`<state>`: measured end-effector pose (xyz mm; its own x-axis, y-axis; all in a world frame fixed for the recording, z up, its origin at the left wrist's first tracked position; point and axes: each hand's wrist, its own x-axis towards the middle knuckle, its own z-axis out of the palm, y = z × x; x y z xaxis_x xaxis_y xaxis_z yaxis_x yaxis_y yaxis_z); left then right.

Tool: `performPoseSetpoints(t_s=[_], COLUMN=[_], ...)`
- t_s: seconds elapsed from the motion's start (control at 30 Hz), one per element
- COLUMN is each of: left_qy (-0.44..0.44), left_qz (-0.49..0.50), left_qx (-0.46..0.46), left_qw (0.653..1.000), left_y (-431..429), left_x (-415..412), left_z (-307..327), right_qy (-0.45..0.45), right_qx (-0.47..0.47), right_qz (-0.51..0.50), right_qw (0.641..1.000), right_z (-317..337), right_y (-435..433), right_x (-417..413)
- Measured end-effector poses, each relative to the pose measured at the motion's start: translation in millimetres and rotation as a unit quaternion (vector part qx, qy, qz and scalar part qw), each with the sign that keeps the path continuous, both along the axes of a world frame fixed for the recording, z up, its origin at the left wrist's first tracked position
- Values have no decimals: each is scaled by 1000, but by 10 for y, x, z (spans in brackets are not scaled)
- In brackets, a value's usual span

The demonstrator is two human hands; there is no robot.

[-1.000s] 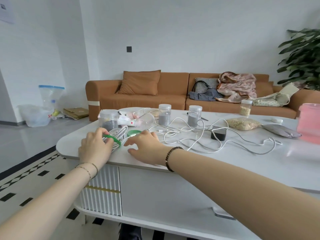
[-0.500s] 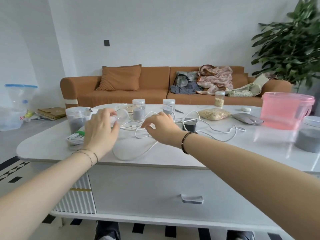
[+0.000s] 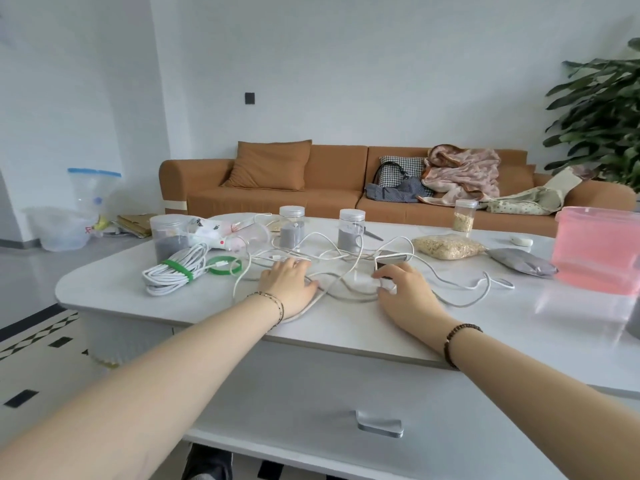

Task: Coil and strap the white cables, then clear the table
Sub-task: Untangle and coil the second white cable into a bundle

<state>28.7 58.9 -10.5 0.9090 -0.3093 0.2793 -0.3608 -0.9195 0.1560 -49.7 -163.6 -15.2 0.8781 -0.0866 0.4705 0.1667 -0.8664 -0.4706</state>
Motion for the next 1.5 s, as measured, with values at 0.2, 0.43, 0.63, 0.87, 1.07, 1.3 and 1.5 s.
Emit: performPoseSetpoints(t_s=[0.2, 0.43, 0.63, 0.87, 1.07, 1.3, 1.5], left_qy=[3, -238, -209, -112, -32, -92, -160], left_qz=[-45, -41, -3, -8, -24, -107, -40], left_qx=[-15, -155, -264, -296, -96, 165, 205], left_qw=[999, 958, 941, 949, 995, 976, 965], left_y=[-45, 152, 346, 363, 263, 112, -95], left_x=[66, 148, 352, 496, 705, 723, 559], left_z=[17, 97, 53, -35, -30, 131, 177], right_qy=[46, 41, 13, -129, -64, -105, -114], right_qx=[-91, -63, 38, 229, -80, -132, -130], right_qz=[-11, -105, -115, -112, 30, 43, 43], right_qw=[995, 992, 993, 958, 994, 985, 984], right_z=[93, 77, 77, 149, 149, 143, 133], right_y=[39, -391, -632, -568, -280, -280, -282], right_x=[49, 184, 243, 61, -34, -59, -79])
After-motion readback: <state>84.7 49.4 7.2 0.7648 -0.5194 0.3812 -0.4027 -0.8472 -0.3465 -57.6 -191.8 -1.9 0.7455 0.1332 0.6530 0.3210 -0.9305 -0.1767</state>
